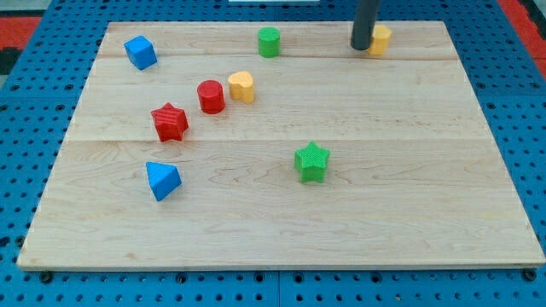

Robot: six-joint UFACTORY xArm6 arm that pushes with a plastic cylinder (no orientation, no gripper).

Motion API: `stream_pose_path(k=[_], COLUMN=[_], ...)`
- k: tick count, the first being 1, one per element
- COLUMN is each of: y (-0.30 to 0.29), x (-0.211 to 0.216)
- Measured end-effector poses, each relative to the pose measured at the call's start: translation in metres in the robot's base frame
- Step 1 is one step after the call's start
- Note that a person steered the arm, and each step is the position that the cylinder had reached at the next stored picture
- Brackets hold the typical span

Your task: Nudge the yellow heart a bit left

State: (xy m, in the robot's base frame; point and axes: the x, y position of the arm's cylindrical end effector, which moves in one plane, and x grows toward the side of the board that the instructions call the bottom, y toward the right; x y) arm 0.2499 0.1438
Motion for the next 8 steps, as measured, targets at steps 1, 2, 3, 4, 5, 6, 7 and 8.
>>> stream_pose_path(k=[1, 2, 3, 4, 5, 6, 7, 8], y=[0.000, -0.006, -0.037, -0.084, -0.098, -0.098, -0.097, -0.097], x=[0.000, 0.000, 0.021, 0.023, 0.023, 0.026, 0.030, 0.030])
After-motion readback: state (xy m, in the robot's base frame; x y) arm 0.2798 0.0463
